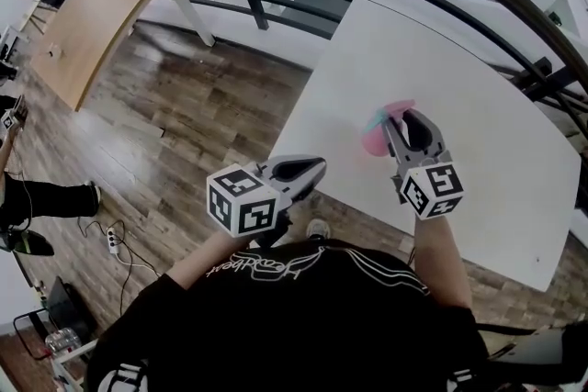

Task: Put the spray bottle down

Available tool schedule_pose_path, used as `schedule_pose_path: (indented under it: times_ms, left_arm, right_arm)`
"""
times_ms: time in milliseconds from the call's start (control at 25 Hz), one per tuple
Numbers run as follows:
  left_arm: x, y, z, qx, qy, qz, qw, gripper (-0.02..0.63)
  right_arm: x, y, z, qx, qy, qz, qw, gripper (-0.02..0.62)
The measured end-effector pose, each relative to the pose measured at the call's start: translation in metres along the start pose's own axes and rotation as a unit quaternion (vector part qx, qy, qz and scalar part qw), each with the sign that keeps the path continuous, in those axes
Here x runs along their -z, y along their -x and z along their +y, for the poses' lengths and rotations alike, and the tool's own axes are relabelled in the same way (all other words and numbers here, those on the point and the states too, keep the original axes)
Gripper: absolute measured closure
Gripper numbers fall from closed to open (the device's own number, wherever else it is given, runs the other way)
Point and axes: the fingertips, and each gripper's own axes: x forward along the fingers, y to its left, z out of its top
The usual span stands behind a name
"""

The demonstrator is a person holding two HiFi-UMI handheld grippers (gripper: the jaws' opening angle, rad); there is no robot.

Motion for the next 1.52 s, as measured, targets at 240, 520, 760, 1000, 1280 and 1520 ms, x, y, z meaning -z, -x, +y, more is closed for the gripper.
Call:
schedule_pose_path:
  times_ms: [240, 520, 760, 1000, 1280, 1520]
  left_arm:
    - [-0.006, -0.008, 0.013, -0.01, 0.006, -0.003, 0.9999, 0.603]
    - [-0.008, -0.013, 0.035, -0.026, 0.004, -0.002, 0.9997, 0.603]
    - [-0.009, -0.015, 0.044, -0.031, 0.006, -0.004, 0.9995, 0.603]
    - [-0.008, -0.012, 0.043, -0.035, 0.003, -0.001, 0.9994, 0.603]
    - [-0.009, -0.01, 0.042, -0.034, 0.004, 0.003, 0.9994, 0.603]
    - [-0.004, -0.005, 0.037, -0.03, 0.007, 0.005, 0.9995, 0.603]
  right_arm:
    - [0.013, -0.012, -0.012, 0.008, 0.008, -0.013, 1.0, 0.46]
    - [0.021, -0.014, -0.015, 0.022, 0.019, -0.034, 0.999, 0.46]
    - [0.024, -0.012, -0.014, 0.026, 0.025, -0.043, 0.998, 0.46]
    - [0.026, -0.008, -0.012, 0.029, 0.03, -0.038, 0.998, 0.459]
    - [0.027, -0.006, -0.015, 0.037, 0.025, -0.036, 0.998, 0.459]
    - [0.028, -0.001, -0.013, 0.047, 0.028, -0.025, 0.998, 0.459]
